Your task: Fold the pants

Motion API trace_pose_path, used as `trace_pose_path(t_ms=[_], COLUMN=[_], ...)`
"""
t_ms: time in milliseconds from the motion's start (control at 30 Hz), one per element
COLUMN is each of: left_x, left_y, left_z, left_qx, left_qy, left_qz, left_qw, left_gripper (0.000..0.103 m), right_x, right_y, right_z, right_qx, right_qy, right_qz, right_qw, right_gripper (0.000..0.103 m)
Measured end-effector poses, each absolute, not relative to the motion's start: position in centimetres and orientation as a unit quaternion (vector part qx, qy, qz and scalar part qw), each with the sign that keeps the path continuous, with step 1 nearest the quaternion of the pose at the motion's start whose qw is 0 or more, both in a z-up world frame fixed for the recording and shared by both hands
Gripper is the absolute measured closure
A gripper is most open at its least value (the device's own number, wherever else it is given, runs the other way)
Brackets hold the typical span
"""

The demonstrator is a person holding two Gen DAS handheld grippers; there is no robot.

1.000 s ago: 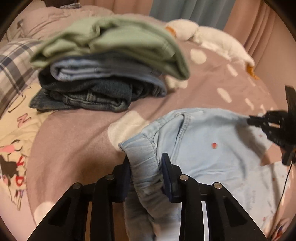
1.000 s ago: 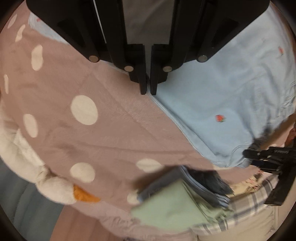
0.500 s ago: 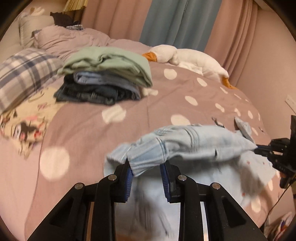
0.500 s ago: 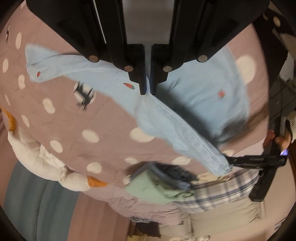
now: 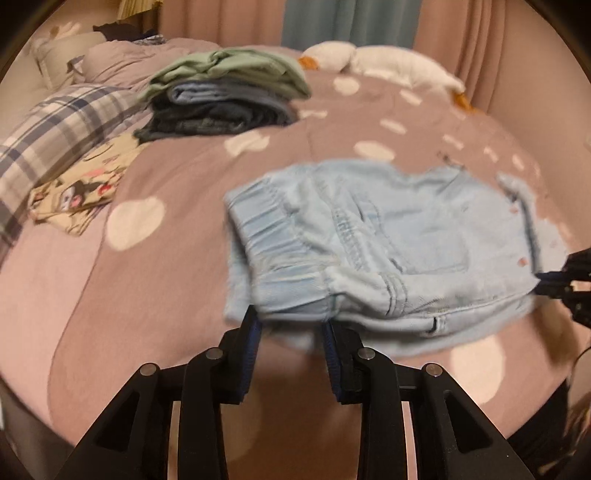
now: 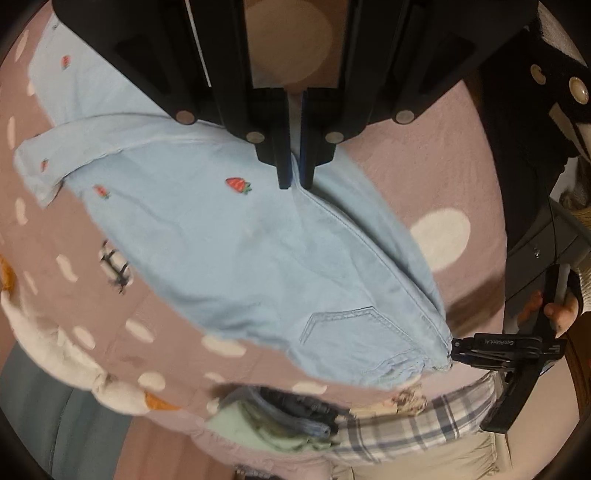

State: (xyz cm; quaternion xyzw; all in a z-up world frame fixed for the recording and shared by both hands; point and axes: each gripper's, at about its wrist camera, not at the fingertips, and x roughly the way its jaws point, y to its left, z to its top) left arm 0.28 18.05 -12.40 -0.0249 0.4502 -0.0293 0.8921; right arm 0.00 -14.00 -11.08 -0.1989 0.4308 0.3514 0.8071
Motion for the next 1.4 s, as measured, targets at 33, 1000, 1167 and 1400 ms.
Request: trace_pose_path(t_ms=[33, 1000, 1167, 1400], left_x=[0.1, 6.0, 6.4, 5.4], left_y=[18.4, -5.7, -9.2, -10.2], left_z=[-12.5, -11.4, -12.3, -13.2], left_qx=[-0.028, -0.038, 0.004, 0.038], left_qy=[0.457, 0.498, 0.504, 0.502], left_qz=[-0.021, -0.327, -0.345, -0.343], left_qw=[0.889, 0.803, 0.792, 0.793], left_gripper=[0.073, 0.073, 0.073, 0.073], right_x=[0.0, 15.1, 20.0, 18.1], right_y=[-14.0, -33.5, -32.5, -34.8], right_z=[-11.5, -8.5, -11.2, -11.5], right_qx=[-0.201, 0.129, 0.093, 0.105], right_qy=[0.435, 0.481, 0.531, 0.514], right_qz=[0.346, 0.026, -0.017, -0.038], right_qw=[0.807, 0.867, 0.842, 0.851], right_gripper=[0.094, 0.053, 0.054, 0.097])
